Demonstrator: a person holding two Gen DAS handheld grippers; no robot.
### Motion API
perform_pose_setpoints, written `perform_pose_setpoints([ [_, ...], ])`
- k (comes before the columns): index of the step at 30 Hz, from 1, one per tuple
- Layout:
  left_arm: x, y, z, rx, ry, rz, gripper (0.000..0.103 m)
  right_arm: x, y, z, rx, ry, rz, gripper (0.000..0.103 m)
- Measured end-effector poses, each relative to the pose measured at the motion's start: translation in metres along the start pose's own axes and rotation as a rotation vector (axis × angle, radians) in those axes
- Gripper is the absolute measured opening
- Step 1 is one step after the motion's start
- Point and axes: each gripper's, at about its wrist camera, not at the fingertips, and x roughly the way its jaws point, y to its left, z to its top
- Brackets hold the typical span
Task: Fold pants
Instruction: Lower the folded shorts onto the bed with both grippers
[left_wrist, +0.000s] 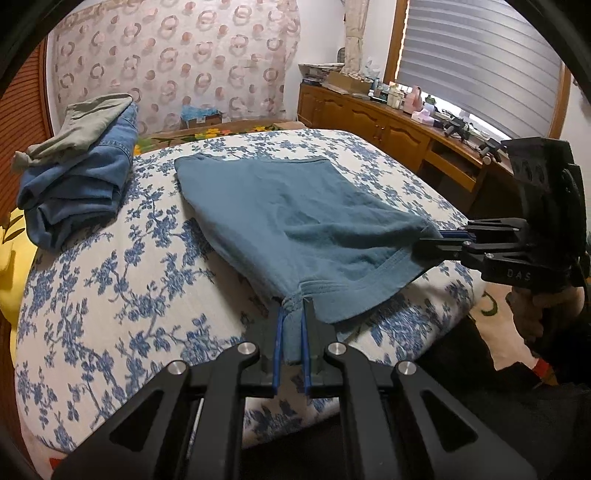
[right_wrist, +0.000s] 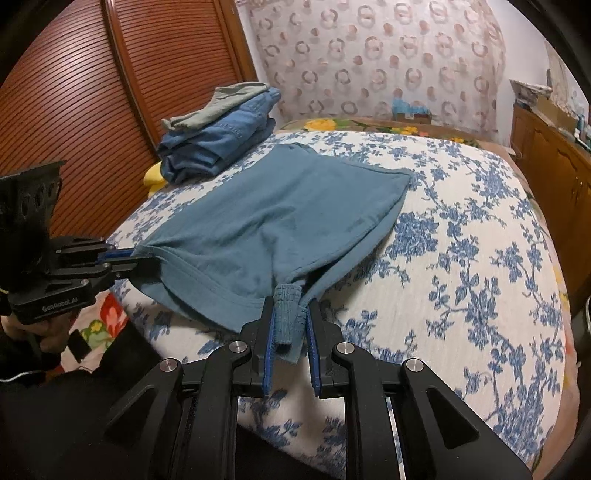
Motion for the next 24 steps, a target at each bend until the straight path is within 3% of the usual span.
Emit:
perform_pose_setpoints([
  [15,-0.018,-0.016,-0.007,0.013,-0.017,-0.04,0.005,-0.022,0.004,-0.019,0.03,-0.012,0.009,0.013],
  [24,-0.016,-0.005,0.026,0.003,-0.07,-0.02,0.005,-0.027,-0.001,0.022,0.013,-0.116,-0.001,0.013],
])
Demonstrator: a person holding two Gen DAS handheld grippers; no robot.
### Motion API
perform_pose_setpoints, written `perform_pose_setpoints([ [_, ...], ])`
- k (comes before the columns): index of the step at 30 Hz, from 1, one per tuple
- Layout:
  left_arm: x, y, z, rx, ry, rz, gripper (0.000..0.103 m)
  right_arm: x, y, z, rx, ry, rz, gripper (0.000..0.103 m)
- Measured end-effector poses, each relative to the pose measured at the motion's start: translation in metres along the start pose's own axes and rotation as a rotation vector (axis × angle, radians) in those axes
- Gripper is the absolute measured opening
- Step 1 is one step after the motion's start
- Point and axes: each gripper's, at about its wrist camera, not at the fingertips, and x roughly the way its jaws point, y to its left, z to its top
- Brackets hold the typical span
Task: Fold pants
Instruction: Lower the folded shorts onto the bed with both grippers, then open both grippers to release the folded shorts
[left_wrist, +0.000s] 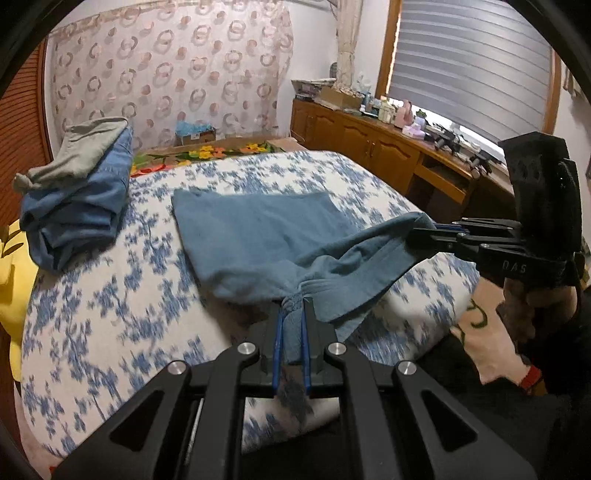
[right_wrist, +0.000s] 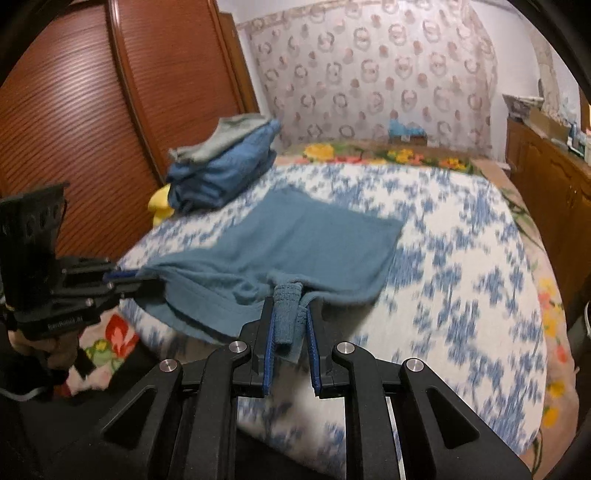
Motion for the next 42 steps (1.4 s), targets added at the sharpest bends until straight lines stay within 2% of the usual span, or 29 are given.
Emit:
perform_pose_setpoints([
  [9,0.03,0.027,0.052,-0.022,-0.03,0.049,0.006,0.032,-0.02,0.048,0.048,-0.05,-0.02,0.013],
  [15,0.052,0.045,0.065,-0.042,-0.016,0.066,0.007,0.06,-0.032,0.055,0.062,-0.024,-0.054,0.013],
  [20,0.067,0.054,0.067,-0.061,0.003,0.085,0.01,0.082,-0.041,0.05,0.077,0.01,-0.075,0.013],
  [26,0.069,0.056,0.063,-0.048,0.011,0.117,0.02,0.092,-0.05,0.047,0.102,0.027,-0.08,0.018],
  [29,0.064,0.057,0.063,-0.036,0.0,0.116,0.034,0.089,-0.053,0.047,0.111,0.016,-0.081,0.019],
  [30,0.063,0.058,0.063,-0.033,-0.001,0.106,0.041,0.088,-0.053,0.048,0.11,0.009,-0.084,0.019],
  [34,0.058,0.062,0.059,-0.038,-0.008,0.105,0.043,0.083,-0.051,0.049,0.093,-0.018,-0.095,0.023],
  [36,0.057,0.063,0.056,-0.037,-0.007,0.114,0.043,0.078,-0.049,0.049,0.072,-0.032,-0.113,0.028],
  [38,0.059,0.065,0.05,-0.043,0.001,0.119,0.043,0.074,-0.048,0.048,0.055,-0.041,-0.135,0.038],
  [42,0.062,0.071,0.038,-0.073,0.021,0.099,0.043,0.069,-0.048,0.045,0.028,-0.034,-0.155,0.042],
])
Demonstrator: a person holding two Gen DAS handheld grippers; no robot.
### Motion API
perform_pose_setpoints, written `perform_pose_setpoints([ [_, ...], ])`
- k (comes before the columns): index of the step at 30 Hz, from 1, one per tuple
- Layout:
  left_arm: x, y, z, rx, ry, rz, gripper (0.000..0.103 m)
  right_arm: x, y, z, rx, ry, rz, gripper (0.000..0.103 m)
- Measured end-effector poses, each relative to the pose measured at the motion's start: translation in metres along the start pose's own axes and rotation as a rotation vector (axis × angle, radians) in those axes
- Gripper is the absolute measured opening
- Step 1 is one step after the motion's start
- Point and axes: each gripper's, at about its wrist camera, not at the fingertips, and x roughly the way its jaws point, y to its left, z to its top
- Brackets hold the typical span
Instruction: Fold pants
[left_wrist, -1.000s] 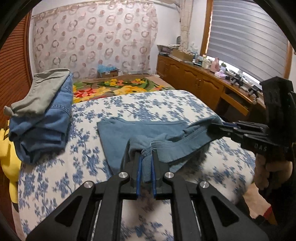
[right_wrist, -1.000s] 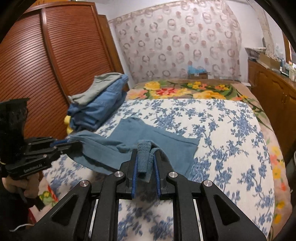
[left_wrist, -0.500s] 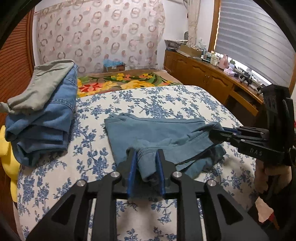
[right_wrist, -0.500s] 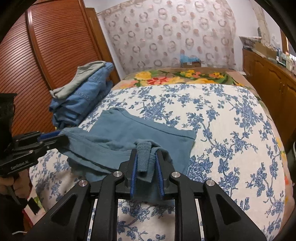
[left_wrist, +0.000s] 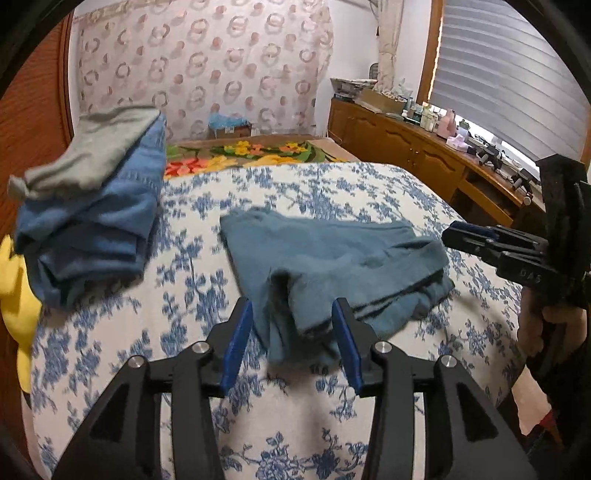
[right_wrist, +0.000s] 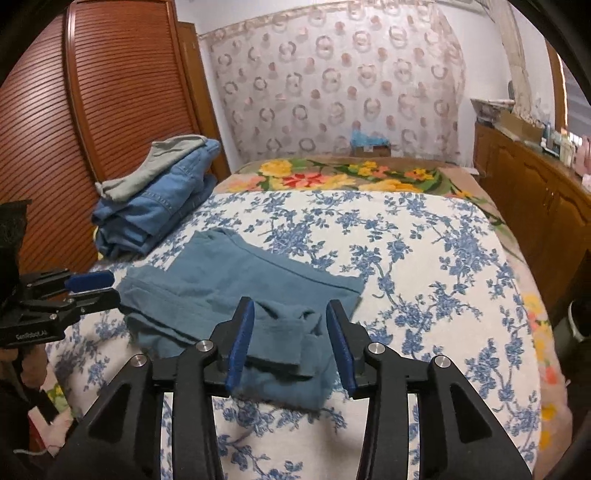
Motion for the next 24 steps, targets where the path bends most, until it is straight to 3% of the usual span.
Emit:
perform_pose_setpoints([
  [10,0.008,0.002,-0.02,0.004,0.042,0.011,0.043,0.007,-0.004,-0.03,-0.053,0.073,-0.042,0.046],
  [24,0.026,-0.001,-0.012,0.034,0.073,0.039,0.043,0.019,-0.009,-0.031,-0.068,0.118,-0.067,0.047],
])
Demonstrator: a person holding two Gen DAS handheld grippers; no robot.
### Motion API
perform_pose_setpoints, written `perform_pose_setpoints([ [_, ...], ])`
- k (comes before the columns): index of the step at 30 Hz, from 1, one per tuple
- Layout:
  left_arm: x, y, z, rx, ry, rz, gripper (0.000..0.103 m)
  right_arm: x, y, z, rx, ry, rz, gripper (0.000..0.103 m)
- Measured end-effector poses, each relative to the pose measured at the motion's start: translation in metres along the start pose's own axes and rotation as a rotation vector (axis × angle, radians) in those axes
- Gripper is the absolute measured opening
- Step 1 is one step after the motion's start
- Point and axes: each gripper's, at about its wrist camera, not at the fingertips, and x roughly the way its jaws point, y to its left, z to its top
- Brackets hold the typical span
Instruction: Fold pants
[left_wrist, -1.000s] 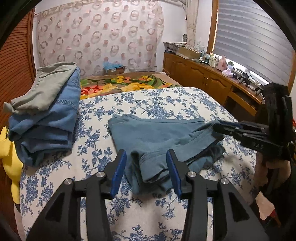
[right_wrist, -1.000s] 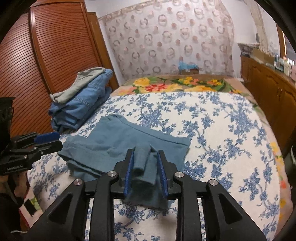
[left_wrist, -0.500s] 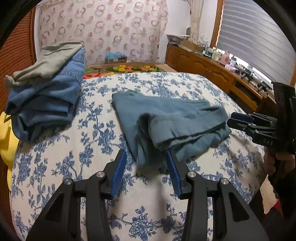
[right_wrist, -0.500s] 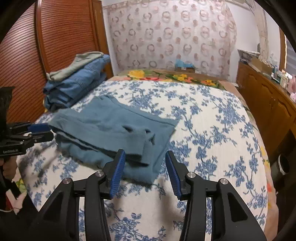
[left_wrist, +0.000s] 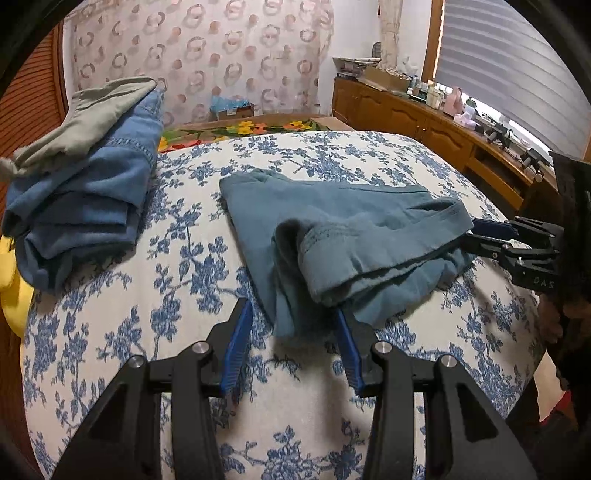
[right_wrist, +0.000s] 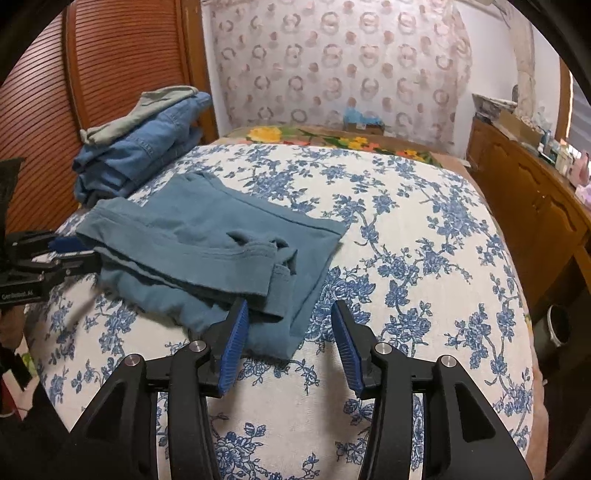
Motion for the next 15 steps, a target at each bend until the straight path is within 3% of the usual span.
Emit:
perform_pose_setpoints([
  [11,0.021,0.004,0.031,-0.006,0.014,-0.009,0.043,0.016,0.013,0.013,-0.144,0.057,-0.003,0.047],
  [15,0.027,0.004,0.043,-0.013,0.014,0.0,0.043,0.01,0.012,0.024,-0.16,0.032,-0.004,0.047],
])
